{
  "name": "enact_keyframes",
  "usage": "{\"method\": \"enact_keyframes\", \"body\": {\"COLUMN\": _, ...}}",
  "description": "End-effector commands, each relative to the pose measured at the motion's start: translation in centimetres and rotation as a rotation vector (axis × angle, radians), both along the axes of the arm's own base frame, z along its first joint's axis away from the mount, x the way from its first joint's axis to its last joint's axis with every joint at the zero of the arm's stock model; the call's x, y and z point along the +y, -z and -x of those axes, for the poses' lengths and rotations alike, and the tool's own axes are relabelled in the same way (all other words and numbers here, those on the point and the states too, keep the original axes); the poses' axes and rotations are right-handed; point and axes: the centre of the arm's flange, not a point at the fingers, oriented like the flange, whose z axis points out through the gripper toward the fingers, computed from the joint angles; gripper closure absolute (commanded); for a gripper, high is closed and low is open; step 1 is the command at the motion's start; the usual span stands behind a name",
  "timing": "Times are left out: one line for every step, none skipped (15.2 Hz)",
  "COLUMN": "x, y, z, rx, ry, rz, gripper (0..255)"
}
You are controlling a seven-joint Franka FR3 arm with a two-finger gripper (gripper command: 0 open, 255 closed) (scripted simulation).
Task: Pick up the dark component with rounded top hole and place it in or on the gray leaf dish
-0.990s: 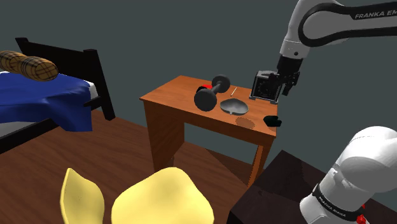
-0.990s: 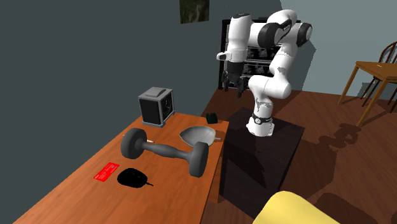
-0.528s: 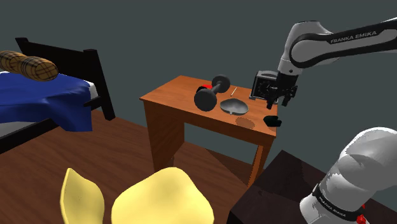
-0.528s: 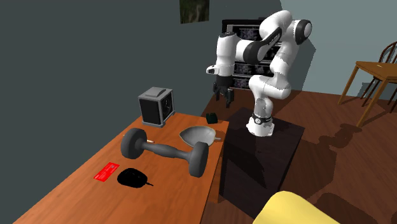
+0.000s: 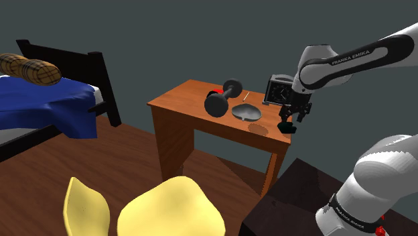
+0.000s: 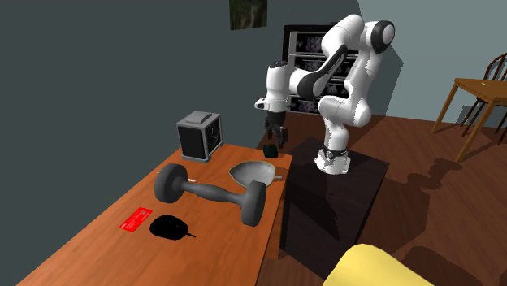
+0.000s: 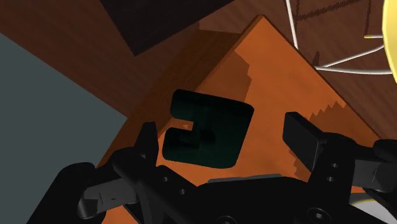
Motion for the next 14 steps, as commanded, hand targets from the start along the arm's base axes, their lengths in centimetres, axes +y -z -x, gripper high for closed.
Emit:
{"method": "enact_keyframes", "body": {"x": -0.1, "y": 0.9, "z": -0.1, "rx": -0.001, "ry": 0.001, "rz": 0.001, "gripper": 0}}
{"method": "enact_keyframes", "body": {"x": -0.1, "y": 1.4, "z": -0.1, "rx": -0.001, "ry": 0.001, "rz": 0.001, "gripper": 0}}
{"method": "enact_keyframes", "body": {"x": -0.1, "y": 2.0, "z": -0.1, "rx": -0.001, "ry": 0.001, "rz": 0.001, "gripper": 0}}
{"method": "enact_keyframes", "body": {"x": -0.1, "y": 2.8, "z": 0.0, "rx": -0.001, "ry": 0.001, "rz": 0.001, "gripper": 0}}
{"method": "enact_keyframes", "body": {"x": -0.1, "y": 2.8, "z": 0.0, "rx": -0.001, "ry": 0.001, "rz": 0.001, "gripper": 0}}
{"method": "enact_keyframes", "body": {"x": -0.1, "y": 2.8, "z": 0.0, "rx": -0.001, "ry": 0.001, "rz": 0.001, "gripper": 0}}
{"method": "enact_keyframes", "body": {"x": -0.1, "y": 2.8, "z": 0.0, "rx": -0.001, "ry": 0.001, "rz": 0.001, "gripper": 0}}
{"method": "enact_keyframes", "body": {"x": -0.1, "y": 2.8, "z": 0.0, "rx": -0.001, "ry": 0.001, "rz": 0.001, "gripper": 0}}
{"method": "enact_keyframes", "body": {"x": -0.1, "y": 2.8, "z": 0.0, "rx": -0.001, "ry": 0.001, "rz": 0.001, "gripper": 0}}
{"method": "enact_keyframes", "body": {"x": -0.1, "y": 2.8, "z": 0.0, "rx": -0.001, "ry": 0.001, "rz": 0.001, "gripper": 0}}
{"method": "enact_keyframes", "body": {"x": -0.1, "y": 2.8, "z": 0.0, "rx": -0.001, "ry": 0.001, "rz": 0.001, "gripper": 0}}
{"method": "enact_keyframes", "body": {"x": -0.1, "y": 2.8, "z": 0.0, "rx": -0.001, "ry": 0.001, "rz": 0.001, "gripper": 0}}
{"method": "enact_keyframes", "body": {"x": -0.1, "y": 2.8, "z": 0.0, "rx": -0.001, "ry": 0.001, "rz": 0.001, "gripper": 255}}
{"method": "enact_keyframes", "body": {"x": -0.1, "y": 2.8, "z": 0.0, "rx": -0.001, "ry": 0.001, "rz": 0.001, "gripper": 255}}
